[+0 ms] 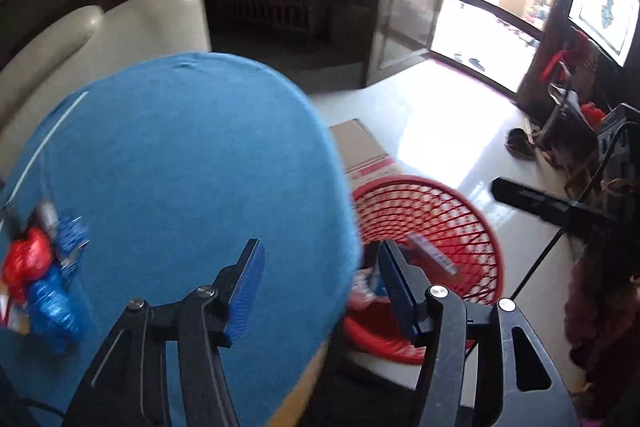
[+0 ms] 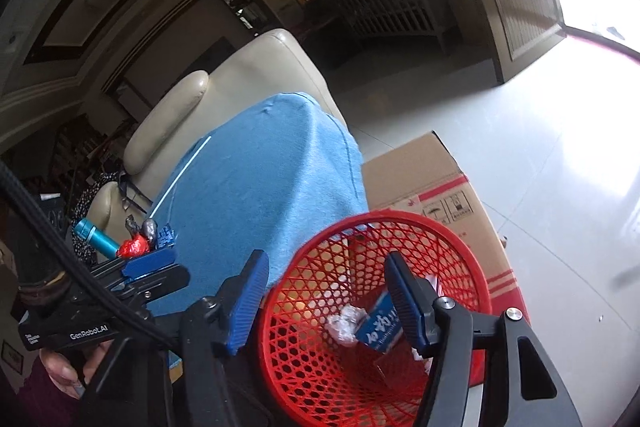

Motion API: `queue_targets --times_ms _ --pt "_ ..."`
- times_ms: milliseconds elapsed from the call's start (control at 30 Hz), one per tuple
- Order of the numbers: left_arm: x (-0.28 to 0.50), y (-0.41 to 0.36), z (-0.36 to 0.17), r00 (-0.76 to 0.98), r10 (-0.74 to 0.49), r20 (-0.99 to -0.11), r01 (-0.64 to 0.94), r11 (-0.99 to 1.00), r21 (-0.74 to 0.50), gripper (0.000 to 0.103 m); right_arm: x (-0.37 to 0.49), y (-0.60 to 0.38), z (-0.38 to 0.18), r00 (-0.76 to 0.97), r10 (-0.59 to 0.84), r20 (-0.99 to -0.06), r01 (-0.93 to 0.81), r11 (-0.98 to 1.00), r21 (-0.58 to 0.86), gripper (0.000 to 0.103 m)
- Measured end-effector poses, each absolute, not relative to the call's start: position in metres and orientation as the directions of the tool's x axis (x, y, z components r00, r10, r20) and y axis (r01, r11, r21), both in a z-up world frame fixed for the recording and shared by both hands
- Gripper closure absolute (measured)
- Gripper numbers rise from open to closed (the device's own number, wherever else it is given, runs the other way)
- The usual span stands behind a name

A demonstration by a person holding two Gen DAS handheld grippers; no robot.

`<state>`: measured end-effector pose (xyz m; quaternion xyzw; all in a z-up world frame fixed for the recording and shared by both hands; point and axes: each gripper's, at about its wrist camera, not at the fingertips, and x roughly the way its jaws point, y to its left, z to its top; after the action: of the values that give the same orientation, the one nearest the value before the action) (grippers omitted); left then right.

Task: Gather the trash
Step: 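Return to the table and grasp the orange-and-white box with the left tool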

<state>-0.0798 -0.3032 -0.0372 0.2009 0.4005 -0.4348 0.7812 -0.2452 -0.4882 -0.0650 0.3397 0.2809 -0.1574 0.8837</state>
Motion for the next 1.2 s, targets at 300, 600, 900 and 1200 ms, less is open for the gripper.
queue_targets --times_ms 300,600,900,1200 --pt "-0.015 -0.148 -0.014 0.55 -0.362 -0.752 0.597 0.801 0.051 0.034 -0.203 -0.453 -0.046 0.797 -0.024 -0.603 0.387 0.788 0.48 0.039" --pt "0.054 -0.04 -0.017 0.621 -0.237 -0.747 0.437 0.896 0.079 0.031 -0.143 -0.391 -0.038 0.765 0.078 -0.639 0.262 0.869 0.42 0.039" --pt "0.093 -0.053 -0.04 0.555 -0.275 -0.785 0.58 0.805 0.128 0.031 -0.082 -0.328 -0.032 0.728 0.179 -0.662 0.13 0.912 0.389 0.039" --pt "0.132 -0.068 -0.044 0.379 -0.432 -0.818 0.77 0.638 0.02 0.031 -0.01 -0.275 -0.05 0.636 0.298 -0.712 0.0 0.922 0.386 0.039"
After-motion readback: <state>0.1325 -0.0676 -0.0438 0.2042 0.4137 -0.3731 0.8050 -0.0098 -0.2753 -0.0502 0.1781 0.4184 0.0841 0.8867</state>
